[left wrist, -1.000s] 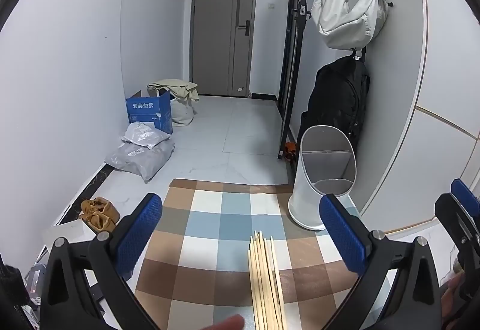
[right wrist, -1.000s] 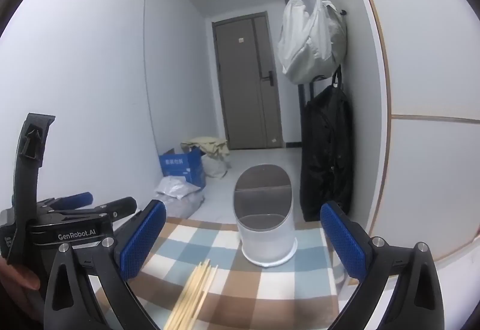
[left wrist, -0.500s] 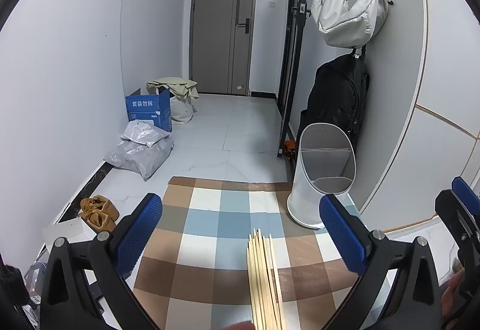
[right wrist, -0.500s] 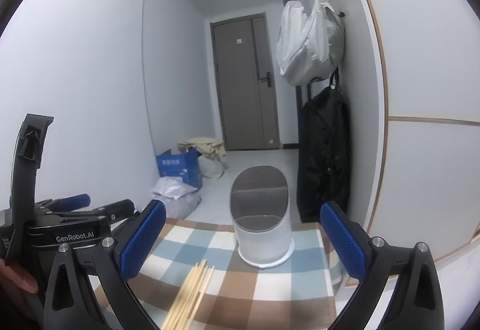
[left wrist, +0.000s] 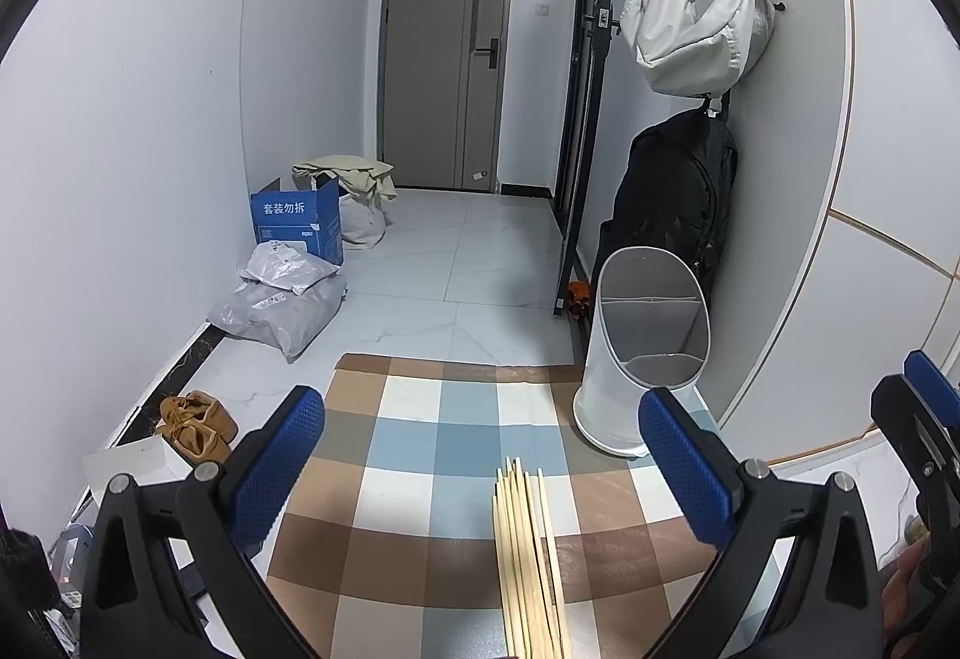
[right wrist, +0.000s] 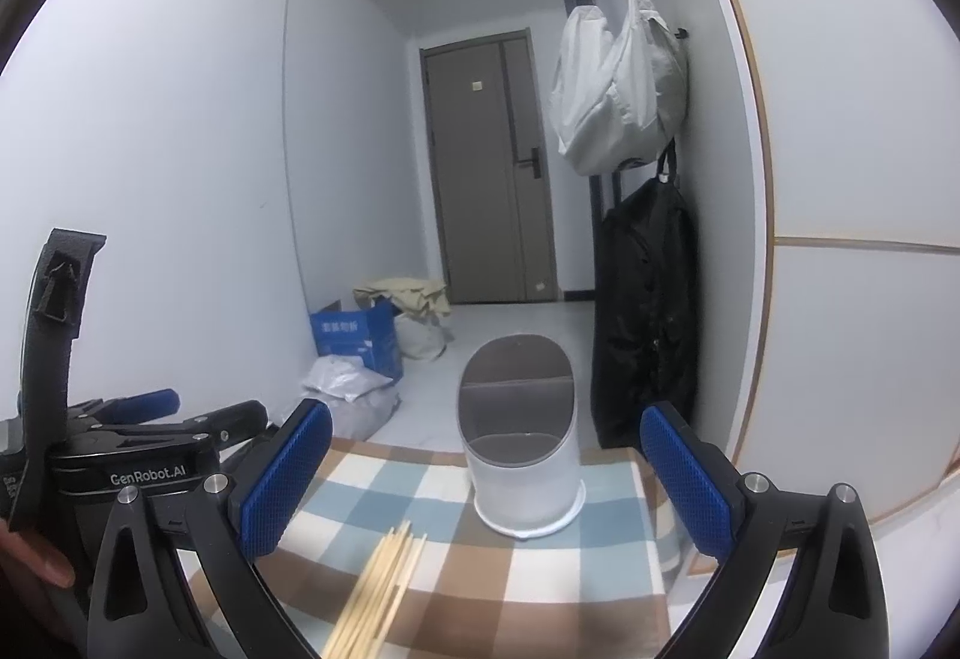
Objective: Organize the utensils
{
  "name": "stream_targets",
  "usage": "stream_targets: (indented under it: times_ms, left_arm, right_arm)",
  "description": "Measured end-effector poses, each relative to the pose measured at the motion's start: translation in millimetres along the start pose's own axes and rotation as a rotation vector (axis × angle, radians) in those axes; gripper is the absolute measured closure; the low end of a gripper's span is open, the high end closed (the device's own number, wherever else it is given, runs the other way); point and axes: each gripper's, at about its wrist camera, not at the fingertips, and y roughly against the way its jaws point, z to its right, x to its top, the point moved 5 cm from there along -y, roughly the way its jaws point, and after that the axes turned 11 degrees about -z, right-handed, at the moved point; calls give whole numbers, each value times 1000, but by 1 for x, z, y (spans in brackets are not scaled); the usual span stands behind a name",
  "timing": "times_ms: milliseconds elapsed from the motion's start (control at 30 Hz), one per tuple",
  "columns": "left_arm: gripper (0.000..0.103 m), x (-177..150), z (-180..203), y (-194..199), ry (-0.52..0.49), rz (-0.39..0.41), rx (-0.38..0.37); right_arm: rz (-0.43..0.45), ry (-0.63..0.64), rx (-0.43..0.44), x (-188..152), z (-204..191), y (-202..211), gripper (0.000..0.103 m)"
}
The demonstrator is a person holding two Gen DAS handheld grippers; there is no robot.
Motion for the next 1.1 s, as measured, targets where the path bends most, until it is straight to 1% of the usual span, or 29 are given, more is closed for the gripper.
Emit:
stream_targets:
  times_ms: [1100]
  left_arm:
    - [1, -3, 2, 0, -6, -1, 8]
  right_arm:
    - [5, -3, -4, -1, -1, 1, 0]
